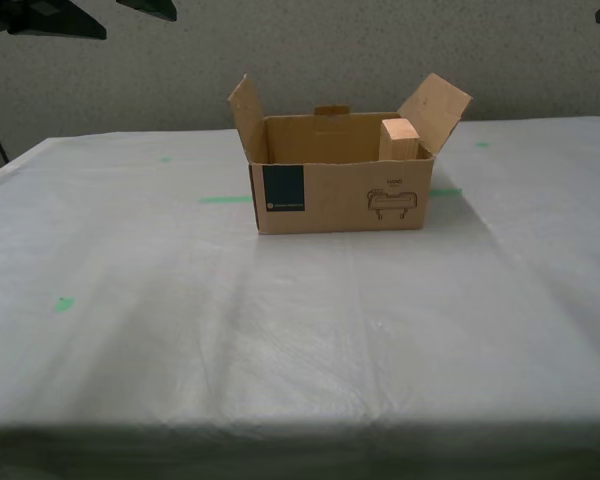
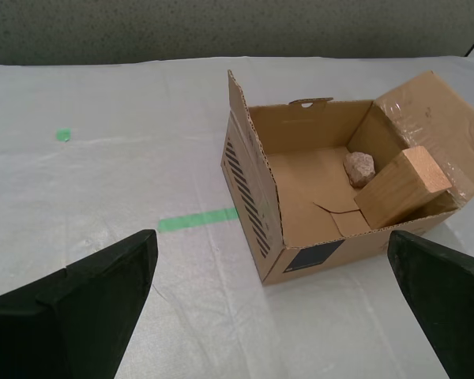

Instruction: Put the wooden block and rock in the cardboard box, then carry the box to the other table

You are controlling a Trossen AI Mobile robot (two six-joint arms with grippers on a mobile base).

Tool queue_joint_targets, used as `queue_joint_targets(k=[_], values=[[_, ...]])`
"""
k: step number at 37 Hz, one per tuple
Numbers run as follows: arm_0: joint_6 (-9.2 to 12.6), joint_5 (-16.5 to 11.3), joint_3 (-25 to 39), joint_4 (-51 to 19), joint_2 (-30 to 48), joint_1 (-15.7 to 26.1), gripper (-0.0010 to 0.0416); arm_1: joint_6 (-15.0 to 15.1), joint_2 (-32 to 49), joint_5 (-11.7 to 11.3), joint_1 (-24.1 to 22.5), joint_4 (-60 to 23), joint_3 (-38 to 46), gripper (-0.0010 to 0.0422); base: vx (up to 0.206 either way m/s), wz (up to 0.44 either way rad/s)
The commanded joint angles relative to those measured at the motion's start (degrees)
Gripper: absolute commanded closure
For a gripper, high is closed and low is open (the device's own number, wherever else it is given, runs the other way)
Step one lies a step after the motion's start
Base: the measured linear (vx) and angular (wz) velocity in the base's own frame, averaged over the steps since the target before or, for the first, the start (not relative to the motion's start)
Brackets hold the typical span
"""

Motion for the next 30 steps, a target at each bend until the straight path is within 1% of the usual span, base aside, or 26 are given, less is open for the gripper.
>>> queue_joint_targets(k=[1,30], values=[[0.2,0.2,0.1,0.0,0.0,0.1,0.0018,0.1,0.0,-0.1,0.0,0.1,0.0,0.0012,0.0,0.0],[0.2,0.2,0.1,0.0,0.0,0.1,0.0018,0.1,0.0,-0.1,0.0,0.1,0.0,0.0012,0.0,0.0]])
